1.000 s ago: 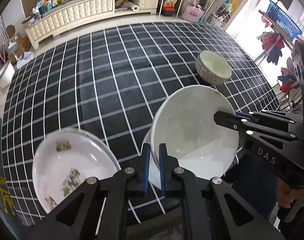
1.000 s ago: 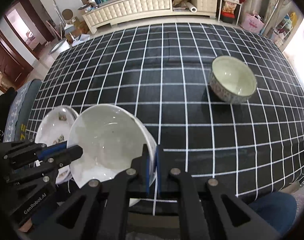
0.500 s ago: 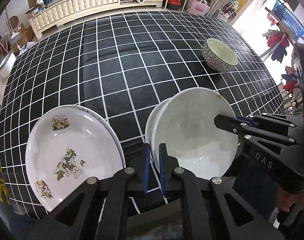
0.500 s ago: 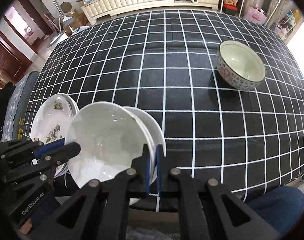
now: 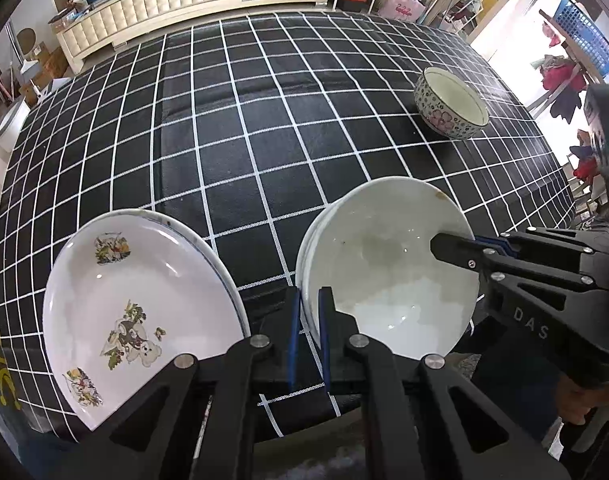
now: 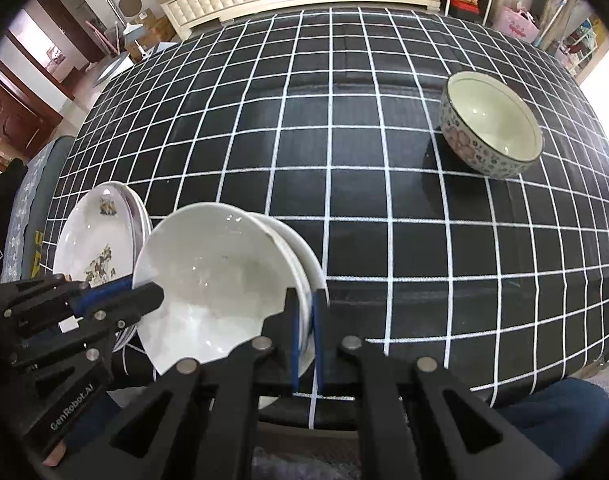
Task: Organize plates and bowls
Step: 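Lower the cream bowl into the plain white bowl and open both tools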
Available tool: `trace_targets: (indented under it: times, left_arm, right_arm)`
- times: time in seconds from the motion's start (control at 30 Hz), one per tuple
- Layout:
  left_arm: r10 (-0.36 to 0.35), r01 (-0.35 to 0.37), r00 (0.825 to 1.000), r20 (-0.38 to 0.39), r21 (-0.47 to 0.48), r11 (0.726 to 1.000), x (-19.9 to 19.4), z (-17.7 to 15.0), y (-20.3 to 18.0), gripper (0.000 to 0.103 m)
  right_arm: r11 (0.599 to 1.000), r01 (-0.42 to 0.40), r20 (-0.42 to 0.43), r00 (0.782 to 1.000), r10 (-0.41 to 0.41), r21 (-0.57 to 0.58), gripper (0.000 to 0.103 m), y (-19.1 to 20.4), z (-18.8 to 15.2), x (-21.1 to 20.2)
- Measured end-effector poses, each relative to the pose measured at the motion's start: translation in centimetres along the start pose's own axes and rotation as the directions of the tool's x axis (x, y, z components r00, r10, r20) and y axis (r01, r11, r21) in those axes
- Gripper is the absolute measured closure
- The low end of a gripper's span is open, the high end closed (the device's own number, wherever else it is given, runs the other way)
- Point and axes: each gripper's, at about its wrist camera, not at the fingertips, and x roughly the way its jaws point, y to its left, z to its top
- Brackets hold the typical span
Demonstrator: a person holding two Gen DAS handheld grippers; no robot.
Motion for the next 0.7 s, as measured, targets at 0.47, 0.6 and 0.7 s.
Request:
trace_targets:
  times: [0.47,0.6,0.7]
  left_arm:
    - [-0.007,0.008,1.000,0.030,-0.009,1.000,-0.7,0.0,0.3,0.095]
    - [-0.006,0.007,0.999,0.038,-0.011,1.000,-1.0,-0.2,0.2,0.095]
    - [-0.006,0.006,0.999,0.042,-0.011,1.000,-1.1,-0.4,0.2,0.094]
  right_arm:
    - [0.999,0.046,0.001,0.999,-0.046,-0.010,0.051,-0.3,-0.5,-0.4]
    - [0.999,0.045,0.025,0.999,-0.045,0.006,0.045,-1.0,-0.8,-1.5]
    - [0.999,0.049,0.045,0.998,-0.050,0.006,0.045,-1.1,-0.8,-2.6]
